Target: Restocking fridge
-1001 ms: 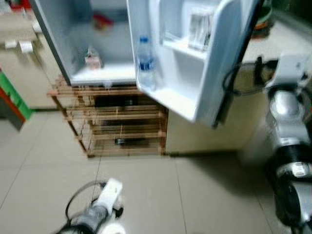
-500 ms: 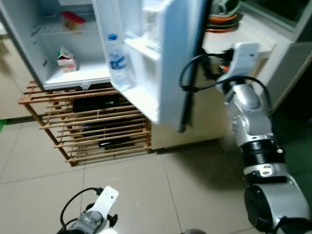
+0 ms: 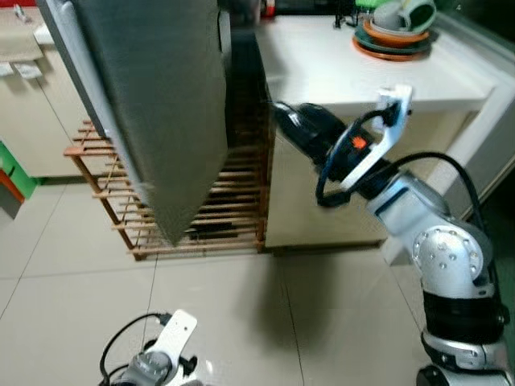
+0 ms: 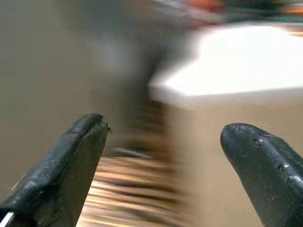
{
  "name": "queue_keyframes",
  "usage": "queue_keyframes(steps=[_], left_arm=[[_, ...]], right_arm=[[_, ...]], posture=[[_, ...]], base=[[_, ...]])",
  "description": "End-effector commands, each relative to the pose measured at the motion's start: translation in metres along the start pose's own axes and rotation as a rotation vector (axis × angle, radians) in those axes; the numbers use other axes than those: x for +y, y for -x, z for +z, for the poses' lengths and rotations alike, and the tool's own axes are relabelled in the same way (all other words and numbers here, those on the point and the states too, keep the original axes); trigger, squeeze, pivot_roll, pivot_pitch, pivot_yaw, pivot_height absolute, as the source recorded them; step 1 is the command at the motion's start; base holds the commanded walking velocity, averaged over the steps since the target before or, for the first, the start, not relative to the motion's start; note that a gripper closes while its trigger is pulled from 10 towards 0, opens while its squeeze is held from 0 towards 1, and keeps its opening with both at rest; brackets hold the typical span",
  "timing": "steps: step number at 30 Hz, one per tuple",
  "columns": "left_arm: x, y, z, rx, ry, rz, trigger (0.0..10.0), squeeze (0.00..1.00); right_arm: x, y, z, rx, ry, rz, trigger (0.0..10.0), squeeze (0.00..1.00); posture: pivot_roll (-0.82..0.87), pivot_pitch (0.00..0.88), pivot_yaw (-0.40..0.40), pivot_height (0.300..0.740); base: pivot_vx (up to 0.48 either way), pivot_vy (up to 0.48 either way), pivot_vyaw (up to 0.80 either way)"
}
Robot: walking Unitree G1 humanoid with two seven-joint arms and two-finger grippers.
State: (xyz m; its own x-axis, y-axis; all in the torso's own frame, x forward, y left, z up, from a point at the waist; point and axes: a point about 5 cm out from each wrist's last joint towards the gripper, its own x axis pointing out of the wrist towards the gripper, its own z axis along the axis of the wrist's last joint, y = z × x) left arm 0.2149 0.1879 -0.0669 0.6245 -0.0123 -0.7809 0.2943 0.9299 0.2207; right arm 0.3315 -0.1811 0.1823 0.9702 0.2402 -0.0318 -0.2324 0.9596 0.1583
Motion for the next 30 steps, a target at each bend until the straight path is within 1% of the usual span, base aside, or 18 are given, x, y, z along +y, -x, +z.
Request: queue_keyframes(steps=[1,3,5,6,7,8,10,12,13,14,16,18,20,21,24,26,27,30], left_arm=[[0.011,-0.002,0.028,-0.126,0.076,0.058,10.0,0.0],[0.019,-0.001,0.048,-0.234,0.143,0.093,10.0,0.0],[0.027,0.004,0.099,-0.45,0.162,0.098,10.0,0.0],[0.027,0.004,0.099,-0.45,0.162,0.098,10.0,0.0],[0.03,0.019,0.15,-0.681,0.211,0.089,10.0,0.0],[0.031,0.03,0.172,-0.787,0.244,0.084,10.0,0.0],[0.034,0.052,0.204,-0.939,0.303,0.079,10.0,0.0],[0.036,0.07,0.227,-1.042,0.344,0.081,10.0,0.0],[0.036,0.07,0.227,-1.042,0.344,0.081,10.0,0.0],[0.037,0.084,0.24,-1.116,0.365,0.076,10.0,0.0],[0.038,0.09,0.243,-1.145,0.363,0.074,10.0,0.0],[0.038,0.1,0.243,-1.184,0.282,0.08,10.0,0.0],[0.046,0.095,0.225,-1.117,0.23,0.091,10.0,0.0],[0.058,0.09,0.204,-1.053,0.217,0.144,10.0,0.0],[0.063,0.089,0.183,-0.992,0.225,0.182,10.0,0.0],[0.063,0.09,0.181,-0.987,0.234,0.181,10.0,0.0],[0.059,0.1,0.186,-1.012,0.249,0.159,10.0,0.0],[0.06,0.102,0.19,-1.011,0.293,0.148,10.0,0.0]], right_arm=[[-0.022,0.003,-0.002,-0.03,0.158,-0.181,10.0,0.0],[-0.03,0.007,-0.001,-0.035,0.188,-0.235,10.0,0.0],[-0.032,0.01,-0.003,-0.058,0.195,-0.262,10.0,0.0],[-0.032,0.01,-0.003,-0.058,0.195,-0.262,10.0,0.0],[-0.03,0.012,-0.006,-0.086,0.167,-0.269,10.0,0.0],[-0.028,0.013,-0.01,-0.088,0.151,-0.272,10.0,0.0],[-0.024,0.012,-0.018,-0.096,0.143,-0.272,10.0,0.0],[-0.017,0.01,-0.025,-0.111,0.171,-0.257,10.0,0.0],[-0.017,0.01,-0.025,-0.111,0.171,-0.257,10.0,0.0],[-0.01,0.008,-0.029,-0.123,0.197,-0.24,10.0,0.0],[-0.006,0.008,-0.03,-0.125,0.205,-0.232,10.0,0.0],[0.001,0.007,-0.036,-0.123,0.209,-0.213,10.0,0.0],[0.006,0.007,-0.041,-0.126,0.212,-0.204,10.0,0.0],[0.011,0.006,-0.048,-0.12,0.205,-0.197,10.0,0.0],[0.013,0.008,-0.064,-0.086,0.164,-0.222,10.0,0.0],[0.014,0.008,-0.068,-0.074,0.142,-0.232,10.0,0.0],[0.022,0.009,-0.07,-0.064,0.128,-0.204,10.0,0.0],[0.033,0.011,-0.074,-0.056,0.165,-0.151,10.0,0.0]], posture=[[-0.15,0.0,0.013,0.74],[-0.14,0.0,0.012,0.74],[-0.12,0.0,0.008,0.74],[-0.12,0.0,0.008,0.74],[-0.11,0.0,0.005,0.74],[-0.11,0.0,0.005,0.74],[-0.1,0.0,0.001,0.74],[-0.1,0.0,0.01,0.74],[-0.1,0.0,0.01,0.74],[-0.09,0.0,0.014,0.74],[-0.09,0.0,0.021,0.74],[-0.08,0.0,0.036,0.74],[-0.08,0.0,0.047,0.74],[-0.06,0.0,0.05,0.74],[-0.02,0.0,0.032,0.74],[-0.01,0.0,0.029,0.74],[-0.01,0.0,0.022,0.74],[-0.04,0.0,0.026,0.74]], base=[[0.0,0.0,0.0],[0.0,0.0,0.0],[0.0,0.0,0.0],[0.0,0.0,0.0],[0.0,0.0,0.0],[0.0,0.0,0.0],[0.0,0.0,0.0],[0.0,0.0,0.0],[0.0,0.0,0.0],[0.0,0.0,0.0],[0.0,0.0,0.0],[0.0,0.0,0.0],[0.0,0.0,0.0],[0.0,0.247,0.0],[0.19,0.275,0.0],[0.362,0.144,0.0],[0.446,0.0,0.0],[0.442,0.0,0.0]])
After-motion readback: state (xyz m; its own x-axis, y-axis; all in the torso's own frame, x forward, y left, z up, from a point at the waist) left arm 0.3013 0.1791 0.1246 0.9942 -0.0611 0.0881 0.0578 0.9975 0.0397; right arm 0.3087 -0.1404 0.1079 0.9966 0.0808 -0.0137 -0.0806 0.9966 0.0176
